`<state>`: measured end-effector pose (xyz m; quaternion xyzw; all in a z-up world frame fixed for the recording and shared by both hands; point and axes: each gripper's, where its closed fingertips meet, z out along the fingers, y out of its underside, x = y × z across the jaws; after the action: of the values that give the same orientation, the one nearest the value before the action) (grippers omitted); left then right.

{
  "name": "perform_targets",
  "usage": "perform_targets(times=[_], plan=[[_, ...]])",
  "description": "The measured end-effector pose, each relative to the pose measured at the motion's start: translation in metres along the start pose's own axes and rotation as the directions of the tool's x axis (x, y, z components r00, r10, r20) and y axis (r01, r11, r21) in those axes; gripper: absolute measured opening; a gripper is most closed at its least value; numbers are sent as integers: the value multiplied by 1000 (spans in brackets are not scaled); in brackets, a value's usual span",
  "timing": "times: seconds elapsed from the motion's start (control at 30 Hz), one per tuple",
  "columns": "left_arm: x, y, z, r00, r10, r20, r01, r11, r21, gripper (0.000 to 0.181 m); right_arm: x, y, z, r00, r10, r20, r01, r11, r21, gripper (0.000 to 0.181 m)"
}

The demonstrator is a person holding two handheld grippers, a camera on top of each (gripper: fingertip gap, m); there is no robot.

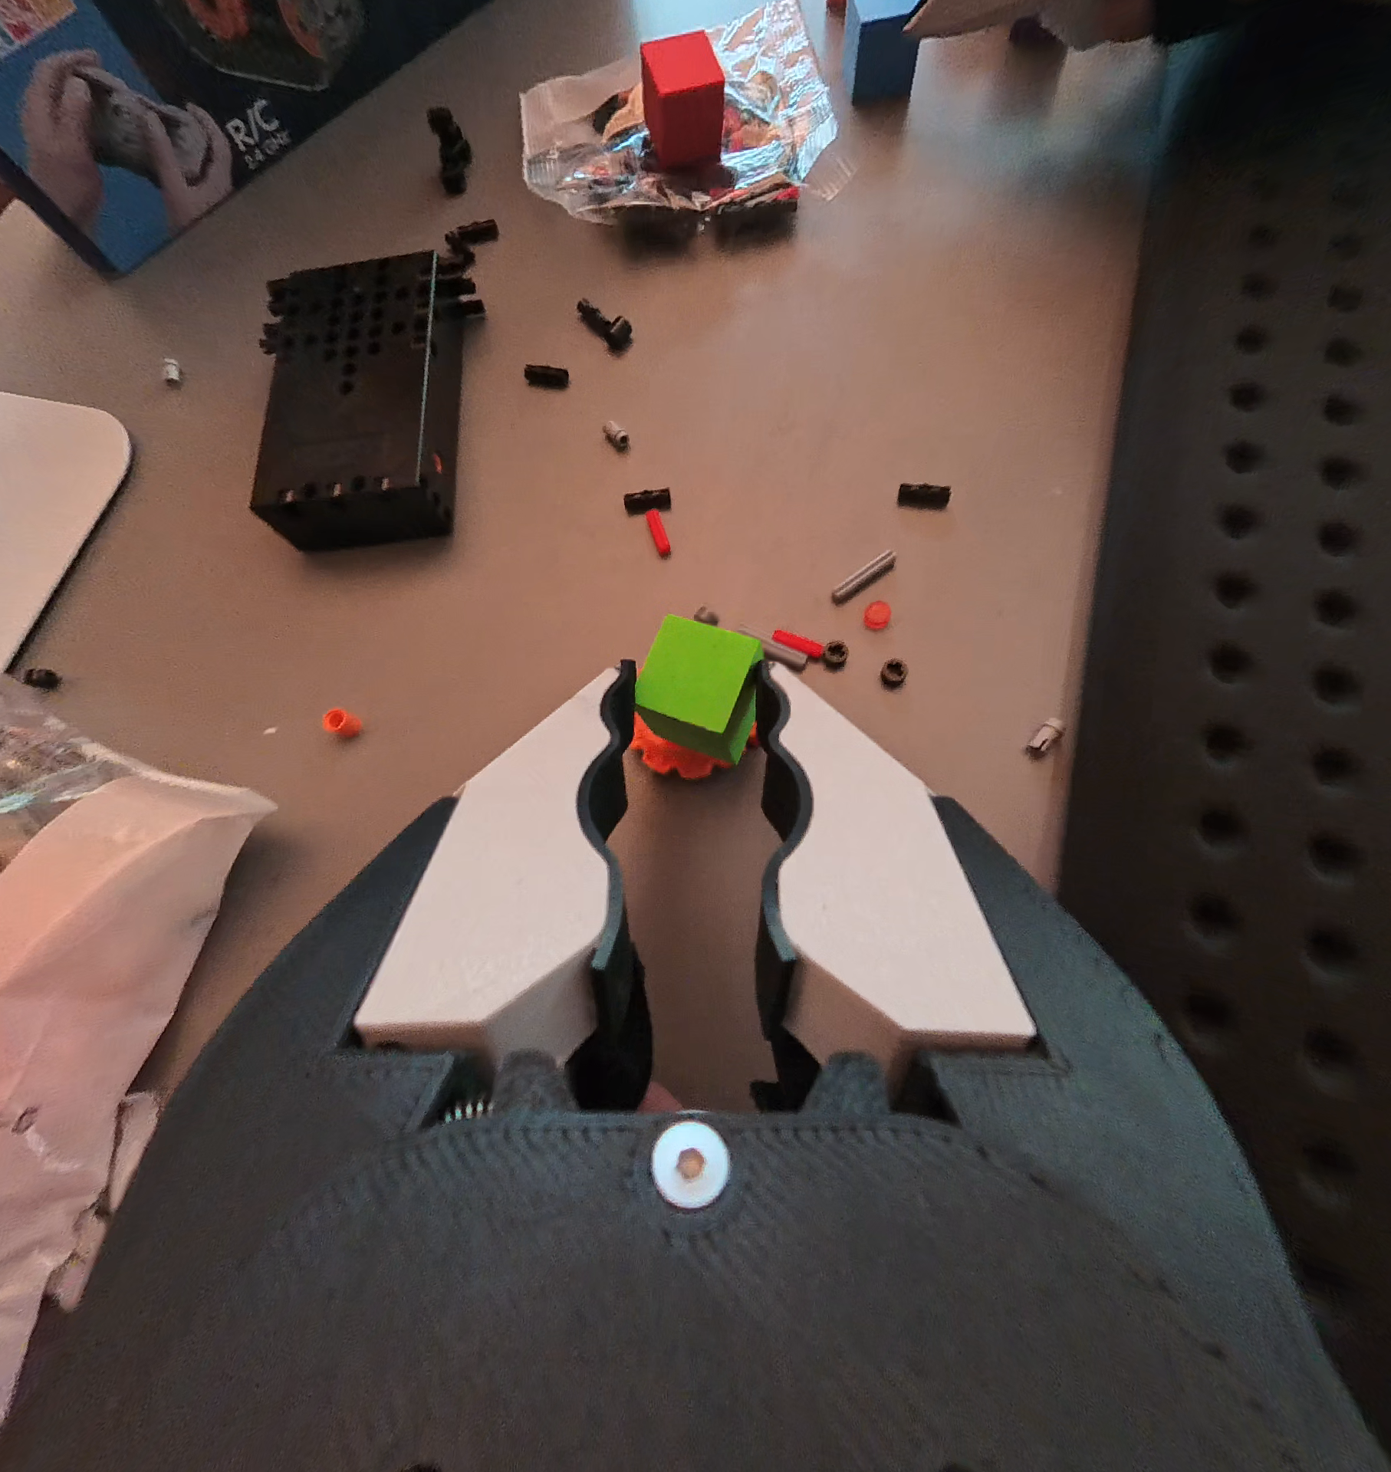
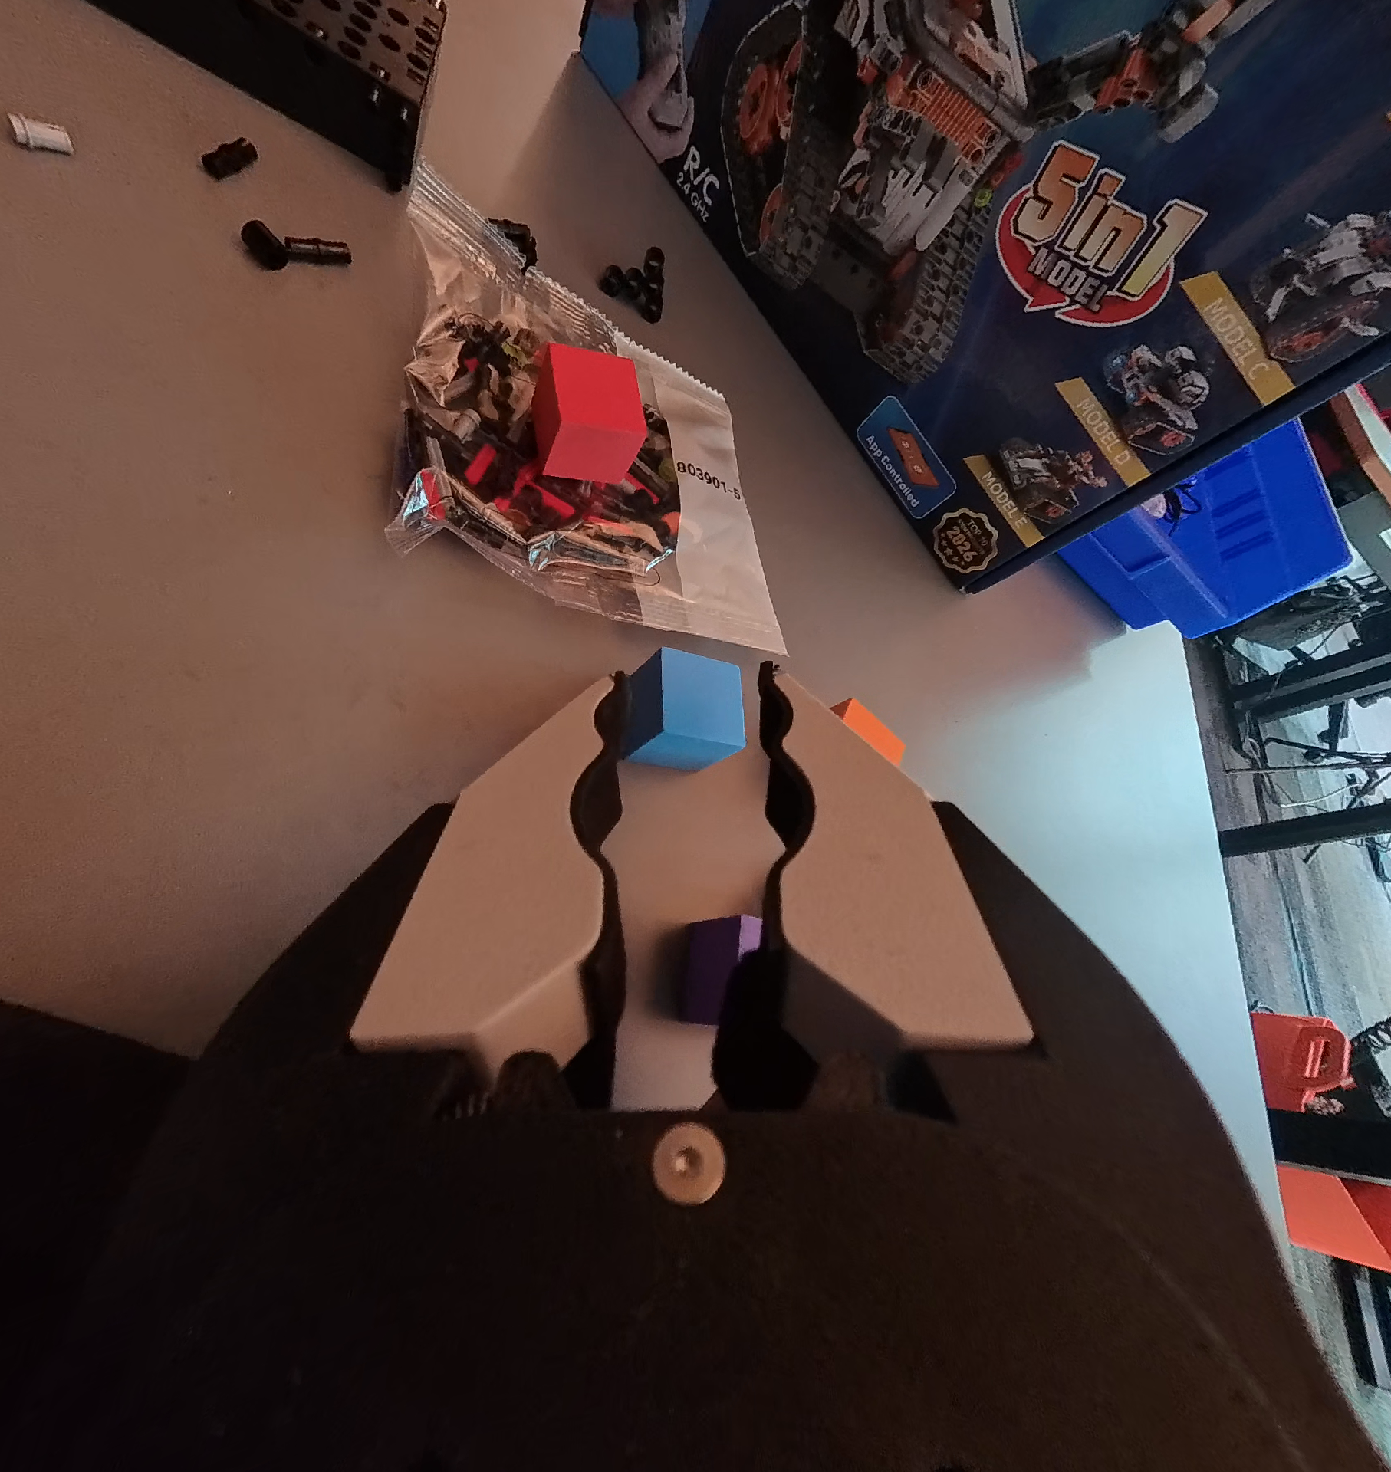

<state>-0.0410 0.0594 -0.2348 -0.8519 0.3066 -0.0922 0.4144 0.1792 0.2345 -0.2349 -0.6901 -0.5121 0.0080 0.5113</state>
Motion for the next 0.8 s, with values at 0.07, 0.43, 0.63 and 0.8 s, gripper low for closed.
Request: perform_targets(times=[0.07,0.43,0.63,0.8], plan=[[0,-2,4,1000,-3,-10,3,1000,-2,29,0,0,0,1000,-4,0,4,1000,-2,31],[-7,-3,8,1000,-19,22,18,999,51,36,-2,1,1,1000,-20,1,20,1000,-13,31],[-9,-5,5,999,-7,34,4,997,81,29,-3,2,4,995,61,80,-58,998,-33,39],[-12,-8,2,998,3,55,-9,995,104,28,6,-5,7,983,133,129,-131,991,-21,40]])
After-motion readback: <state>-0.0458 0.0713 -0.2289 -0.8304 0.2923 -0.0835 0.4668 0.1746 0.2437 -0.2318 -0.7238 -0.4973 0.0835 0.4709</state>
